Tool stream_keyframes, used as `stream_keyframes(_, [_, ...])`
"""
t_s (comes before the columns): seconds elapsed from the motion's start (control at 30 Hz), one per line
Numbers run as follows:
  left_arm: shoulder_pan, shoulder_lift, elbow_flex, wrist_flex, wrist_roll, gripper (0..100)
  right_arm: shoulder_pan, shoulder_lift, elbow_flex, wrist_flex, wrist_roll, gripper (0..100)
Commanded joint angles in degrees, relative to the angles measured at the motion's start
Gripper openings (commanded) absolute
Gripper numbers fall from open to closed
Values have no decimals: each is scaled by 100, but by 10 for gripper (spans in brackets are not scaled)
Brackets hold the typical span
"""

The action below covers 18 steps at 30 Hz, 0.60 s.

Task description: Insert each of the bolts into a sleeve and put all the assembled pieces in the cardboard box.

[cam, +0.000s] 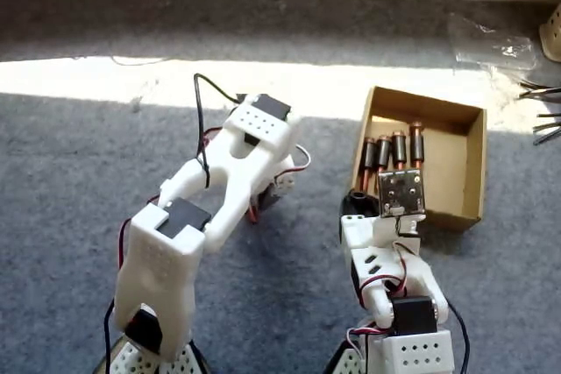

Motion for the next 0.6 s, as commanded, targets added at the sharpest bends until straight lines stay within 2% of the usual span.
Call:
stream_keyframes(0.0, [13, -40, -31, 88, 0, 192, 22, -66, -84, -154, 88, 4])
stream_keyframes(0.27, [-57, -40, -75, 35, -35, 200, 31, -66, -84, -154, 88, 4])
stream_keyframes(0.57, [-998, -48, -48, -615, -44, 200, 31, -66, -84, -154, 88, 4])
